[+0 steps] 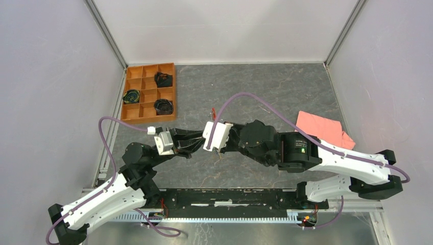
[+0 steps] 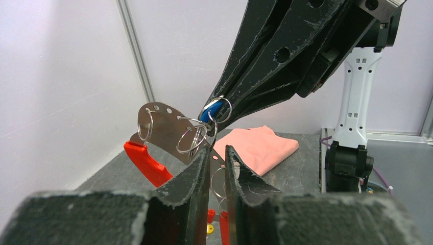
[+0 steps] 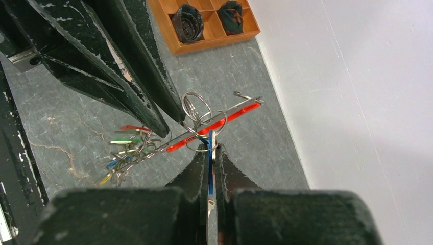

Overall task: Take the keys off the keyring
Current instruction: Remove the key from the keyring.

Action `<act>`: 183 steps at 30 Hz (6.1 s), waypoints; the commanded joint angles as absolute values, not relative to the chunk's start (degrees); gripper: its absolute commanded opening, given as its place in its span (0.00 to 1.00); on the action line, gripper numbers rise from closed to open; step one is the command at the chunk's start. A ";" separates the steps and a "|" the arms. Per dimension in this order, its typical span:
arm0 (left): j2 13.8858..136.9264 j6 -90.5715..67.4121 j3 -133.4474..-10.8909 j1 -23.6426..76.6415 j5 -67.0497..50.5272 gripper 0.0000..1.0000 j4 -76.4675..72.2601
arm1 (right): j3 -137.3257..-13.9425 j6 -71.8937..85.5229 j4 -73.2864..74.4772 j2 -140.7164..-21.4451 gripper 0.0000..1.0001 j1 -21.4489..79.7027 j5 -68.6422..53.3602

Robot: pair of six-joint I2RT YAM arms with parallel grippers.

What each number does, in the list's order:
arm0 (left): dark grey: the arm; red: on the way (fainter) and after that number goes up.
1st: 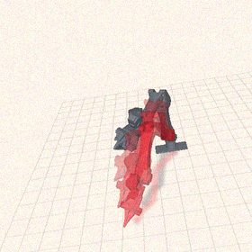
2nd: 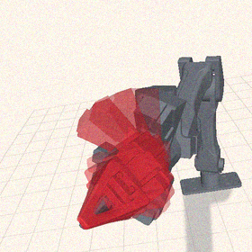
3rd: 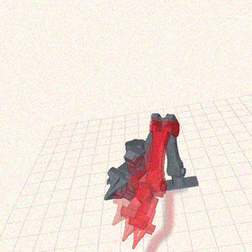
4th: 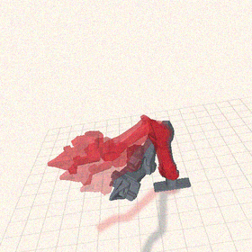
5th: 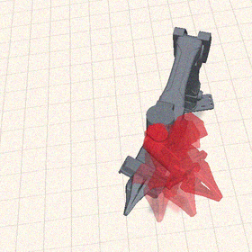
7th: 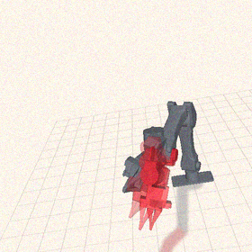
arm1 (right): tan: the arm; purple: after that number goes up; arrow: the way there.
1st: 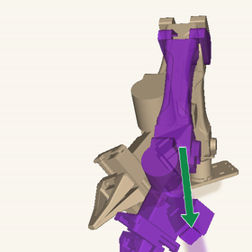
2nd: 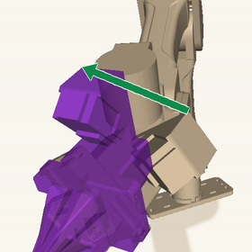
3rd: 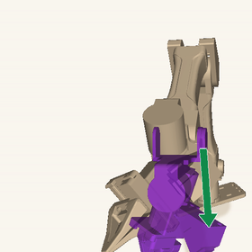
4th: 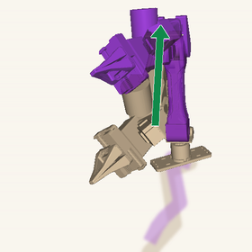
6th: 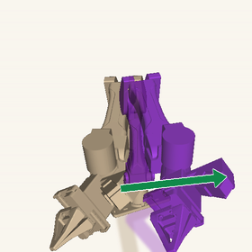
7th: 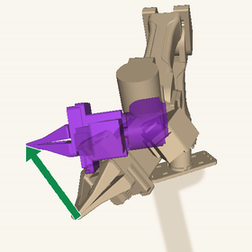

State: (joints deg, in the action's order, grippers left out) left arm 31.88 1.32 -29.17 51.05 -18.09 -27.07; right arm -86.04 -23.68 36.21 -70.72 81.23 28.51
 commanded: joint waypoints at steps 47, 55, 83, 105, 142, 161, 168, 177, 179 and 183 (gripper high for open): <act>34.15 -21.04 -25.60 51.50 -14.48 0.02 -46.15 | -73.76 -27.02 28.49 -61.62 0.00 83.38 31.81; 35.84 -32.76 -23.14 51.50 -8.48 0.02 -50.52 | -73.34 -28.09 27.47 -61.17 0.00 83.49 31.37; 35.73 -44.66 -24.32 51.46 3.73 0.02 -42.35 | -72.42 -32.81 25.49 -64.09 0.00 83.77 33.55; 38.12 -34.50 -33.16 51.50 4.17 0.02 -17.10 | -77.06 -32.81 25.20 -62.97 0.00 83.75 36.84; 46.60 -21.45 -41.71 51.42 -17.27 0.02 -4.24 | -84.83 -33.06 30.45 -63.91 0.00 79.73 35.24; 47.36 -20.54 -42.62 50.26 -19.48 0.02 -1.61 | -82.35 -35.60 28.48 -61.57 0.00 78.43 36.83; 47.88 -20.93 -42.87 49.26 -20.89 0.02 -0.86 | -79.61 -38.41 25.32 -59.78 0.00 78.48 38.04; 47.92 -22.23 -42.63 47.10 -21.80 0.02 -0.93 | -74.96 -41.32 19.79 -57.13 0.00 78.51 38.76; 48.23 -22.32 -42.63 46.90 -22.25 0.02 -0.95 | -74.63 -41.81 18.99 -56.87 0.00 78.48 38.67; 49.18 -22.32 -42.81 46.67 -23.22 0.02 -1.21 | -74.27 -42.53 17.47 -56.53 0.00 78.46 38.50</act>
State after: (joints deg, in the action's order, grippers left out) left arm 47.33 -24.38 -43.51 47.27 -20.25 -9.89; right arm -72.34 -40.47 30.79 -60.75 79.37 32.23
